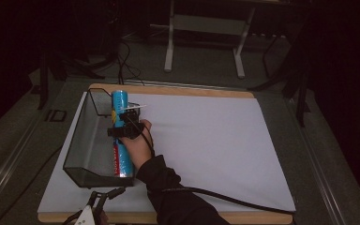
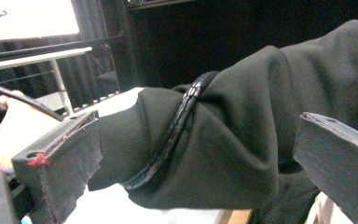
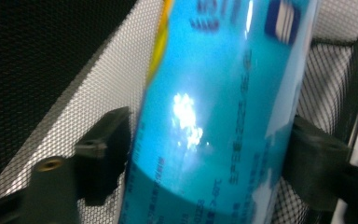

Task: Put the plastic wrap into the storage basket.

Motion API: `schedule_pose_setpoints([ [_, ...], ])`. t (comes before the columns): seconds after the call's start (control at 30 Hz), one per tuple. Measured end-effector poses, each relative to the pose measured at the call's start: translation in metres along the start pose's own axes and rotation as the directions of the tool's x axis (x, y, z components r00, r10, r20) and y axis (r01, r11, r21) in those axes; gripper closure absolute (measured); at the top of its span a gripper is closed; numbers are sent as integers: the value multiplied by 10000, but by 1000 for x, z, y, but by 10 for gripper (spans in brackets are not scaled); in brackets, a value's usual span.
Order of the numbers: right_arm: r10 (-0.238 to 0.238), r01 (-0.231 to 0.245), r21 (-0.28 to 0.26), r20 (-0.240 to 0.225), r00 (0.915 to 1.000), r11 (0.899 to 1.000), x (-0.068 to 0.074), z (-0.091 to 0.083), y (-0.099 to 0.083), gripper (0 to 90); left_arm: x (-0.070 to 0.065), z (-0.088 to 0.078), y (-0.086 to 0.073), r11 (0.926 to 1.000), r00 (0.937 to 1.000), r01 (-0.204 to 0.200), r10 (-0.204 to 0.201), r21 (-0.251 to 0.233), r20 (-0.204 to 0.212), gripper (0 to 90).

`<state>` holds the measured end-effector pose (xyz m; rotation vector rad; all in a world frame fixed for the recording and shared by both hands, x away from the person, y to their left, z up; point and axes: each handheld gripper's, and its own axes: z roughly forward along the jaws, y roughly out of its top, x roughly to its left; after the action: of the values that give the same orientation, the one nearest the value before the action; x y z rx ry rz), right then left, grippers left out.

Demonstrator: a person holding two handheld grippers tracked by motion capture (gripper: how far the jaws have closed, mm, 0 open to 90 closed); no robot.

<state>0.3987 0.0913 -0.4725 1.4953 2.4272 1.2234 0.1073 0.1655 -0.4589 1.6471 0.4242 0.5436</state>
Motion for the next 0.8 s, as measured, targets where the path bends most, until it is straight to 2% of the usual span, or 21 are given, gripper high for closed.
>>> schedule_pose_setpoints([
  [0.07, -130, 130, -8, 39, 9999, 9999, 0, -3, 2, 186, 0, 0, 0, 10000, 10000, 18, -18, 12, 21, 23],
  [0.1, -433, 432, 68, 87, 9990, 9990, 0, -5, 4, 156, 0, 0, 0, 10000, 10000, 6, -6, 24, 9, 23],
  [0.13, -433, 432, 68, 87, 9990, 9990, 0, -5, 4, 156, 0, 0, 0, 10000, 10000, 6, -6, 24, 9, 22],
  [0.17, -748, 747, 111, 107, 9971, 9971, 0, -7, 6, 127, 0, 0, 0, 10000, 10000, 35, -35, 43, 14, 22],
  [0.2, -1225, 1225, 30, 302, 9920, 9925, 2, -14, 8, 132, 0, 0, 0, 10000, 10000, 26, -26, 37, 6, 23],
  [0.3, -1919, 1923, -63, 376, 9807, 9813, 5, -26, 11, 130, 0, 0, 0, 10000, 10000, 29, -29, 41, -3, 23],
  [0.33, -1919, 1923, -63, 376, 9807, 9813, 5, -26, 11, 130, 0, 0, 0, 10000, 10000, 29, -29, 41, -3, 23],
  [0.37, -2172, 2176, -96, 333, 9756, 9760, 6, -31, 12, 130, 0, 1, 0, 10000, 10000, 31, -31, 60, 4, 23],
  [0.4, -2421, 2422, -235, 61, 9702, 9699, 3, -44, 13, 131, 0, 1, 0, 10000, 10000, 38, -38, 59, 5, 23],
  [0.57, -2769, 2765, -545, 2, 9609, 9595, -6, -68, 16, 132, 0, 2, 0, 10000, 10000, 29, -29, 78, 4, 23],
  [0.63, -3023, 3009, -655, -113, 9532, 9514, -11, -78, 16, 129, 0, 2, 0, 9999, 10000, 35, -35, 95, 9, 23],
  [0.77, -3186, 3159, -780, -240, 9476, 9456, -17, -93, 15, 122, 0, 3, -1, 9999, 10000, 38, -38, 131, 15, 23],
  [0.8, -3235, 3210, -897, -142, 9461, 9428, -19, -98, 14, 123, 0, 3, -1, 9999, 10000, 49, -50, 134, 35, 23],
])
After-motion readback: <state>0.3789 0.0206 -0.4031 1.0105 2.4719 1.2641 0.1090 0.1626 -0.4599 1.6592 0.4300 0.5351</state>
